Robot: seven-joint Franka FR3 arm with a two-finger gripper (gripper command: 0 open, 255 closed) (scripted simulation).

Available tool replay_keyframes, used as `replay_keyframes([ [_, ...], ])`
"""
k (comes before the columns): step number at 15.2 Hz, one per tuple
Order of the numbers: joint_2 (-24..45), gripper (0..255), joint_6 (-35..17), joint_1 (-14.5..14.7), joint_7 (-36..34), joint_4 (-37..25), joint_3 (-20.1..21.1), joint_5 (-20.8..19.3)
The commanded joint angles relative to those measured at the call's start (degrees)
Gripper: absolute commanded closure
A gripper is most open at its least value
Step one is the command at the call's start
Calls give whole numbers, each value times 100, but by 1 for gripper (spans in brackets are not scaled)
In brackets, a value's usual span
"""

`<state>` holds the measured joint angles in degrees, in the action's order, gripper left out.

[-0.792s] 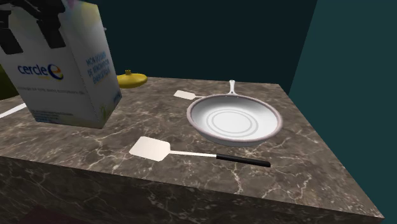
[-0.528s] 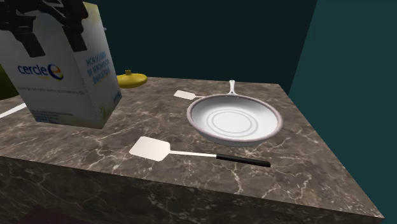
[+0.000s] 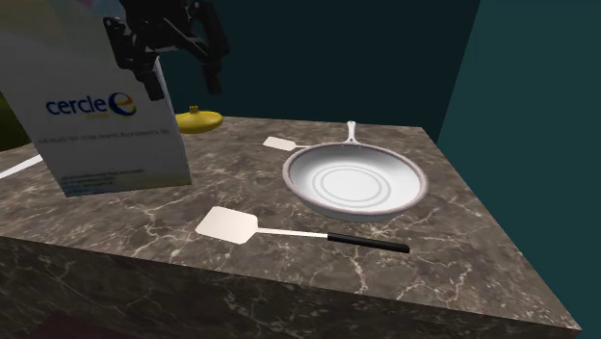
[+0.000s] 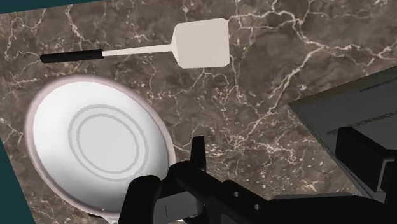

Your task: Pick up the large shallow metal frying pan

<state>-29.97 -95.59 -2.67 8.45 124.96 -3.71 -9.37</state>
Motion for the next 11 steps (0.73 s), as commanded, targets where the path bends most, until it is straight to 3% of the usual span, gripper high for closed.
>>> replay_keyframes([
  [1,394,0,-217,-41,117,-187,-119,-50],
  [11,2325,0,-938,-270,819,-1506,-692,-21],
])
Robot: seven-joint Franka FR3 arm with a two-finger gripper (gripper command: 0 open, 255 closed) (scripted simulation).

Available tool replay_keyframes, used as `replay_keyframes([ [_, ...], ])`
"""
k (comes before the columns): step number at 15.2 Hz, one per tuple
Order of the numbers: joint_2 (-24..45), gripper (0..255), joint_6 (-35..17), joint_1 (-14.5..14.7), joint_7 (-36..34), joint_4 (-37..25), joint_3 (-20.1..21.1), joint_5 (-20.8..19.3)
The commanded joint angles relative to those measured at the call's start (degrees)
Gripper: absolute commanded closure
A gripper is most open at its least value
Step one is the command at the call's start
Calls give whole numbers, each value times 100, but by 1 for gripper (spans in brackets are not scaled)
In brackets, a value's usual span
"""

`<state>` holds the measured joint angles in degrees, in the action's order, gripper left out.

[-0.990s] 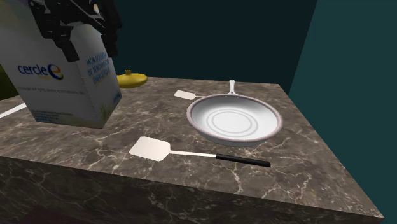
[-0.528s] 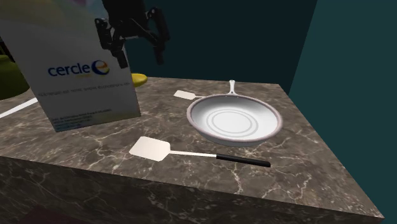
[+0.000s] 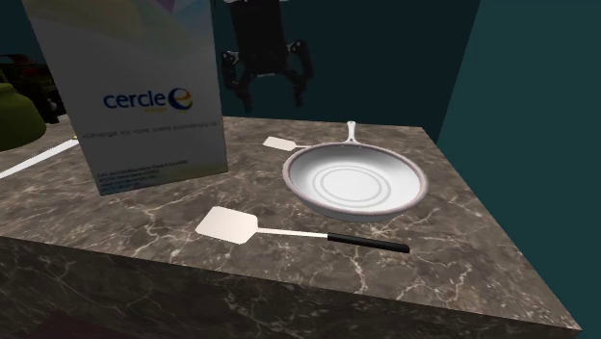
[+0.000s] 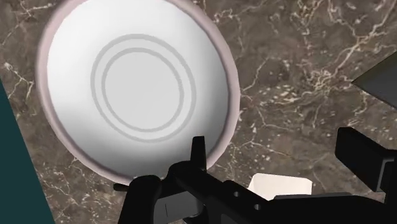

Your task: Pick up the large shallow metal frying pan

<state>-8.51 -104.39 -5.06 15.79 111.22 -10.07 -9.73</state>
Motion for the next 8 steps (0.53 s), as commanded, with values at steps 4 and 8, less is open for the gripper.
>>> replay_keyframes([
  [4,1023,0,-187,-159,389,-880,-221,163],
  [8,1917,0,-199,-333,691,-1785,-335,370],
])
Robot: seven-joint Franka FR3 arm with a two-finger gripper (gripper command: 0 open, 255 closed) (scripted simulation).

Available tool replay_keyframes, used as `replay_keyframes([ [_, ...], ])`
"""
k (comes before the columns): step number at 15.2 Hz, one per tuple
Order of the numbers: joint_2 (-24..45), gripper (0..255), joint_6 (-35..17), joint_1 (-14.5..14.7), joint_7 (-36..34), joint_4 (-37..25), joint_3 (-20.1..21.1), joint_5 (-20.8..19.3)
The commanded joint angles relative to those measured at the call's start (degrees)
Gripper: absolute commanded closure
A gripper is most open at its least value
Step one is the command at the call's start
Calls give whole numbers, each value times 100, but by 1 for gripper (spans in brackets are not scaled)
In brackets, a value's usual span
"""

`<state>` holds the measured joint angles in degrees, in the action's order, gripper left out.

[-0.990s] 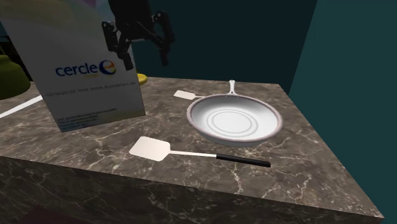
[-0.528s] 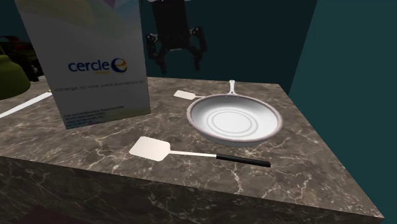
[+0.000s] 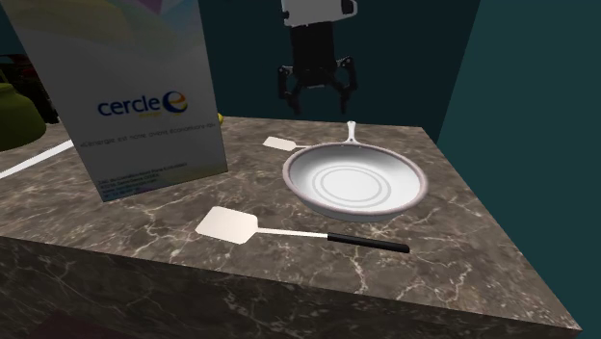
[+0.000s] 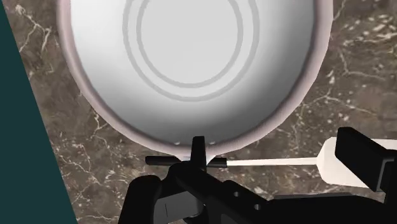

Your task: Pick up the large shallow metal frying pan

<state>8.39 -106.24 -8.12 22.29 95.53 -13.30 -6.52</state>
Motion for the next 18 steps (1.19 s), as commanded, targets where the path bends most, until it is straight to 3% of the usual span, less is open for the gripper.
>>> replay_keyframes([
  [1,461,0,5,-80,115,-473,-32,107],
  [8,2195,0,424,-545,535,-2648,-64,502],
  [17,2189,0,-160,-515,477,-2054,-52,488],
  [18,2186,255,-157,-517,480,-2054,-52,488],
])
